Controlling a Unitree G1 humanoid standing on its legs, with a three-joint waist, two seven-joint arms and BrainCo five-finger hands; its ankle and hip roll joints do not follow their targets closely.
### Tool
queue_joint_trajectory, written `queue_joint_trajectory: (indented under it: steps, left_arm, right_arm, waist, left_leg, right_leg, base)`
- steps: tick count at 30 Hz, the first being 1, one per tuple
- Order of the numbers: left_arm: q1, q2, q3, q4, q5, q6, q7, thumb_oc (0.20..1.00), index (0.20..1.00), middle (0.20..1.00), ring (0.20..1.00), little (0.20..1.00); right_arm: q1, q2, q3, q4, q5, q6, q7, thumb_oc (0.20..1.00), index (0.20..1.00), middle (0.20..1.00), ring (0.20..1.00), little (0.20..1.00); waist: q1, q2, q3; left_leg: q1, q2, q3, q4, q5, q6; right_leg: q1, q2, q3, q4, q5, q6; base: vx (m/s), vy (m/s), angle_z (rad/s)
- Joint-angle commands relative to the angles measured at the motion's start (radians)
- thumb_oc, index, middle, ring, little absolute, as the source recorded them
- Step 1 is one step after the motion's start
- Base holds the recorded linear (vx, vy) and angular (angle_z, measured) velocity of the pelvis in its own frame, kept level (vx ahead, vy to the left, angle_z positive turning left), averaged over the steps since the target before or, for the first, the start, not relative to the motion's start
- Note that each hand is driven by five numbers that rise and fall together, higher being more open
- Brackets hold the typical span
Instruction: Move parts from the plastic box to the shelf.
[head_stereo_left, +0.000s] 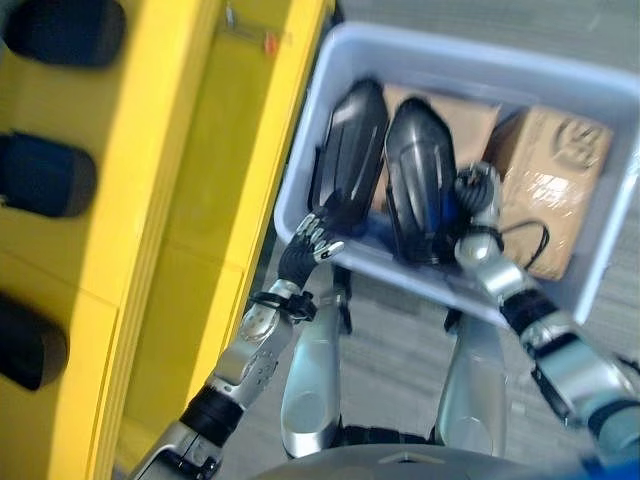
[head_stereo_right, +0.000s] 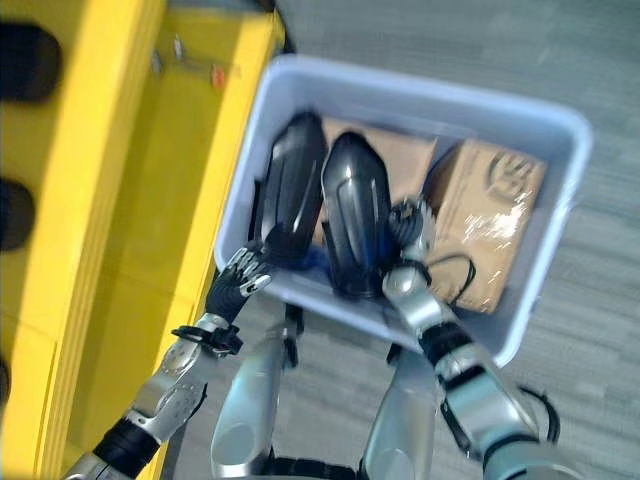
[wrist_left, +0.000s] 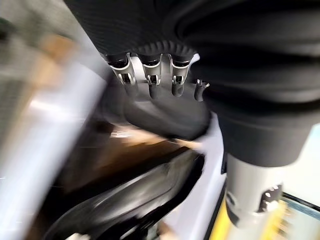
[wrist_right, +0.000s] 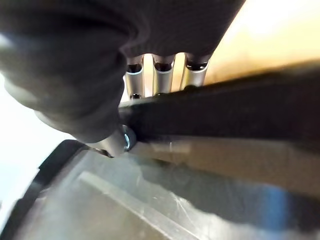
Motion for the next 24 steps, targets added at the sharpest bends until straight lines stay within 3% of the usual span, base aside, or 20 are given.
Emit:
queue_joint_trajectory:
  steps: [1, 4, 8, 13, 21, 24]
  left_arm:
    - [-0.032, 0.011, -0.014, -0.080, -0.015, 0.025, 0.021, 1.000, 1.000, 1.000, 1.000, 1.000]
    - [-0.019, 0.007, -0.003, -0.081, -0.026, 0.045, 0.020, 1.000, 1.000, 1.000, 1.000, 1.000]
    - [0.008, 0.000, 0.002, -0.079, -0.017, 0.053, 0.010, 1.000, 1.000, 1.000, 1.000, 1.000]
    - [0.068, -0.009, 0.007, -0.076, -0.017, 0.058, -0.016, 1.000, 1.000, 1.000, 1.000, 1.000]
    - [0.116, -0.009, 0.035, -0.063, 0.009, 0.073, -0.031, 1.000, 1.000, 1.000, 1.000, 1.000]
    - [0.146, -0.018, 0.086, -0.051, 0.043, 0.069, -0.030, 1.000, 1.000, 1.000, 1.000, 1.000]
  right_arm:
    - [-0.041, -0.020, -0.095, -0.056, -0.052, -0.070, -0.032, 0.200, 0.200, 0.200, 0.200, 0.200]
    - [-0.070, -0.036, -0.150, -0.164, -0.108, -0.069, -0.040, 0.200, 0.200, 0.200, 0.200, 0.200]
    - [-0.123, -0.073, -0.219, -0.244, -0.122, -0.003, 0.001, 0.200, 0.200, 0.200, 0.200, 0.200]
    - [-0.124, -0.093, -0.254, -0.255, -0.082, 0.076, 0.060, 0.200, 0.200, 0.200, 0.200, 0.200]
    - [-0.041, -0.024, -0.219, -0.258, 0.087, 0.102, 0.247, 0.200, 0.200, 0.200, 0.200, 0.200]
    - [0.116, 0.046, -0.132, -0.319, 0.139, 0.088, 0.438, 0.200, 0.200, 0.200, 0.200, 0.200]
  waist:
    - [-0.004, 0.018, 0.040]
    - [-0.010, 0.007, 0.040]
    - [-0.015, 0.008, 0.035]
    - [-0.004, 0.010, -0.035]
    - [0.001, -0.010, -0.090]
    - [0.000, -0.051, -0.112]
  left_leg:
    - [0.019, -0.030, 0.050, 0.011, -0.012, 0.066]
    - [0.118, -0.024, 0.051, -0.010, -0.018, 0.058]
    - [0.231, -0.009, 0.052, -0.023, -0.026, 0.047]
    - [0.316, 0.004, 0.048, -0.044, -0.031, 0.038]
    - [0.383, 0.022, 0.038, -0.062, -0.032, 0.030]
    - [0.398, 0.055, 0.034, -0.039, -0.034, 0.024]
  right_leg:
    - [0.058, 0.016, -0.041, -0.066, 0.055, -0.006]
    - [0.159, 0.012, -0.058, -0.082, 0.043, -0.006]
    - [0.279, 0.008, -0.071, -0.100, 0.026, -0.015]
    - [0.387, 0.011, -0.091, -0.135, 0.013, -0.029]
    - [0.452, 0.029, -0.105, -0.138, -0.012, -0.046]
    - [0.464, 0.052, -0.113, -0.077, -0.061, -0.074]
  base:
    - [-0.04, -0.070, -0.05]
    - [0.04, -0.056, -0.07]
    - [0.09, -0.018, -0.07]
    - [0.16, -0.023, 0.06]
    - [0.10, -0.071, -0.01]
    - [0.08, -0.238, -0.01]
